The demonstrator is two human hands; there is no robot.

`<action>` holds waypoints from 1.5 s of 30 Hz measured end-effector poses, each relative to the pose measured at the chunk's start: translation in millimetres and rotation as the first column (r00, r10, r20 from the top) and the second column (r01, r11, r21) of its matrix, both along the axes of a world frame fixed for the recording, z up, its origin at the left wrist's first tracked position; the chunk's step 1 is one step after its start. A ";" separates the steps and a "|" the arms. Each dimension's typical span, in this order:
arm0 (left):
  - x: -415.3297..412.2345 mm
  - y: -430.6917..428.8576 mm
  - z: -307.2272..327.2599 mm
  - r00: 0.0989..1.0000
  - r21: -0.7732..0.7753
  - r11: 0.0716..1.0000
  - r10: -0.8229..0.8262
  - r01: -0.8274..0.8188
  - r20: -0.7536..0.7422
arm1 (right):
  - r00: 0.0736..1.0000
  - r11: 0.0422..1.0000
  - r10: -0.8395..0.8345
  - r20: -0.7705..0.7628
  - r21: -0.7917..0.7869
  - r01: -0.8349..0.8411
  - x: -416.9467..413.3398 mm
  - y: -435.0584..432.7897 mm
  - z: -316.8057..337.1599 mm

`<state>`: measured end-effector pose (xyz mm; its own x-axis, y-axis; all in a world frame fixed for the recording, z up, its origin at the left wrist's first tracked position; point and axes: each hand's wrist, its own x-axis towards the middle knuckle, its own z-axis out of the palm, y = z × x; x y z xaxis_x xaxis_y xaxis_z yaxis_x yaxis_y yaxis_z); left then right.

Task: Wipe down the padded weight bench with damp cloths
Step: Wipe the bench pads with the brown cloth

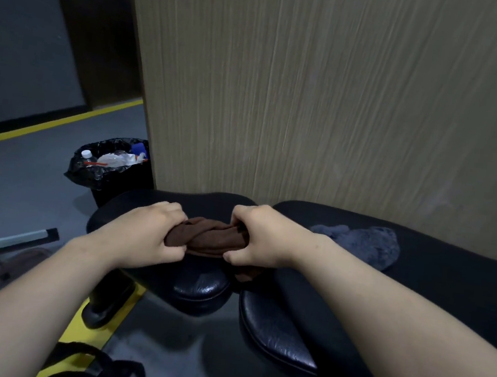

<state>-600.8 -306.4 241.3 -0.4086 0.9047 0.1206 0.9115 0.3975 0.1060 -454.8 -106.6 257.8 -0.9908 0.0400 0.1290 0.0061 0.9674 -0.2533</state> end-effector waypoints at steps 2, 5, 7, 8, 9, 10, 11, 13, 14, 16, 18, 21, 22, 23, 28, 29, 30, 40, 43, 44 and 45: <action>10.3 6.9 10.1 0.999 0.010 1.000 -0.024 0.024 -0.022 | 1.000 1.000 -0.009 -0.022 0.006 0.009 15.5 4.3 9.4; 31.1 21.2 27.6 0.996 0.045 0.996 -0.073 0.076 -0.055 | 0.998 0.999 -0.046 -0.040 -0.031 0.044 46.5 14.4 24.9; 48.4 32.1 39.5 0.990 0.071 0.991 -0.109 0.116 -0.090 | 0.995 0.996 -0.079 -0.061 -0.052 0.076 71.4 22.4 35.5; 58.3 38.3 45.4 0.986 0.081 0.987 -0.128 0.137 -0.107 | 0.993 0.994 -0.097 -0.073 -0.053 0.093 85.0 26.3 41.2; 68.4 45.7 51.0 0.980 0.091 0.982 -0.151 0.163 -0.127 | 0.989 0.993 -0.116 -0.087 -0.046 0.113 98.9 30.8 46.6; 79.5 54.0 56.0 0.974 0.094 0.978 -0.173 0.188 -0.145 | 0.986 0.991 -0.134 -0.100 -0.035 0.131 114.3 35.2 52.2; 91.4 63.3 60.7 0.967 0.096 0.972 -0.198 0.215 -0.160 | 0.982 0.988 -0.154 -0.111 -0.025 0.152 130.7 40.4 57.4; 117.5 84.2 68.4 0.950 0.106 0.954 -0.258 0.279 -0.178 | 0.971 0.979 -0.203 -0.127 -0.019 0.202 167.3 51.9 67.1; 133.0 95.5 72.0 0.939 0.112 0.943 -0.291 0.314 -0.184 | 0.963 0.972 -0.233 -0.131 -0.022 0.233 188.1 57.5 71.2; 165.3 120.2 78.0 0.912 0.115 0.916 -0.359 0.385 -0.197 | 0.943 0.953 -0.301 -0.142 -0.026 0.301 233.0 68.2 78.3; 201.0 147.8 84.2 0.875 0.110 0.879 -0.435 0.464 -0.212 | 0.916 0.927 -0.374 -0.146 -0.021 0.375 280.8 78.0 83.9; 260.9 191.8 89.2 0.793 0.093 0.801 -0.556 0.591 -0.247 | 0.859 0.872 -0.485 -0.165 -0.011 0.490 356.7 91.3 86.8; 282.9 206.6 89.7 0.760 0.075 0.772 -0.596 0.631 -0.260 | 0.833 0.847 -0.525 -0.175 -0.008 0.532 383.7 94.9 86.5; 306.2 221.4 89.7 0.723 0.052 0.741 -0.636 0.670 -0.269 | 0.804 0.818 -0.566 -0.182 -0.007 0.574 411.7 97.8 85.6; 431.3 288.0 72.7 0.465 -0.050 0.497 -0.840 0.867 -0.281 | 0.636 0.653 -0.754 -0.164 -0.073 0.754 552.2 92.5 68.0; 455.7 298.5 65.8 0.405 -0.066 0.440 -0.867 0.895 -0.291 | 0.598 0.614 -0.786 -0.157 -0.087 0.785 576.8 88.9 60.1; 480.8 307.6 58.5 0.346 -0.085 0.386 -0.889 0.919 -0.299 | 0.557 0.573 -0.817 -0.148 -0.099 0.814 600.6 84.6 51.2; 641.7 342.9 -41.4 -0.031 -0.195 0.006 -0.982 0.981 -0.187 | 0.283 0.275 -0.959 -0.009 -0.262 0.925 739.7 32.4 -54.5; 659.2 343.3 -84.6 -0.036 -0.238 -0.012 -0.995 0.971 -0.095 | 0.250 0.228 -0.967 0.041 -0.291 0.929 750.6 26.2 -91.3; 662.5 341.3 -100.7 -0.028 -0.258 -0.009 -0.997 0.966 -0.071 | 0.241 0.212 -0.968 0.065 -0.294 0.932 751.9 24.4 -104.8; 664.5 338.3 -118.0 -0.026 -0.273 -0.012 -0.998 0.962 -0.051 | 0.230 0.194 -0.969 0.094 -0.295 0.936 752.6 22.9 -119.1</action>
